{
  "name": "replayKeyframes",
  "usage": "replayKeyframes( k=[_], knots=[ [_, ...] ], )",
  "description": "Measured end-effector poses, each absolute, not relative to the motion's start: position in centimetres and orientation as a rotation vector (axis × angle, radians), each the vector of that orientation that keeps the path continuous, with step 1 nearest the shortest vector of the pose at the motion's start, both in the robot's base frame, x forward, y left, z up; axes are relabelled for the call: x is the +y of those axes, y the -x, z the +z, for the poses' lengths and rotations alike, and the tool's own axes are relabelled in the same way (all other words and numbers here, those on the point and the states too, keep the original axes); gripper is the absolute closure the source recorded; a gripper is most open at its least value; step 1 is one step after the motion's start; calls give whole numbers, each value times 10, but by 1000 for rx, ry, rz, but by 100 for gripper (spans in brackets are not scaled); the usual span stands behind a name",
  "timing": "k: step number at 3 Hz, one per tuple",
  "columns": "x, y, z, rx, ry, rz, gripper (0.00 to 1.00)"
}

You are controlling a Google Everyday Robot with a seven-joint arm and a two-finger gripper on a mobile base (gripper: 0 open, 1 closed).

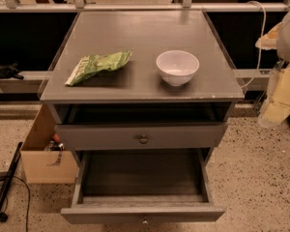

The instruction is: Close middle drawer

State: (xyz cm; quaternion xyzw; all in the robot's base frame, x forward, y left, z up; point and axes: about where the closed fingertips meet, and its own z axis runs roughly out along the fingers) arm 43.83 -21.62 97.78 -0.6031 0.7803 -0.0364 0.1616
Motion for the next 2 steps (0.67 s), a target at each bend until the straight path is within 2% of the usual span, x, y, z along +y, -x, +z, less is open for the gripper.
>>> replayKeyframes(
  k=[1, 2],
  knots=[
    [-216, -438, 978, 2225, 1719, -106, 0],
    [-214, -430, 971, 2203, 1660, -13, 0]
  ],
)
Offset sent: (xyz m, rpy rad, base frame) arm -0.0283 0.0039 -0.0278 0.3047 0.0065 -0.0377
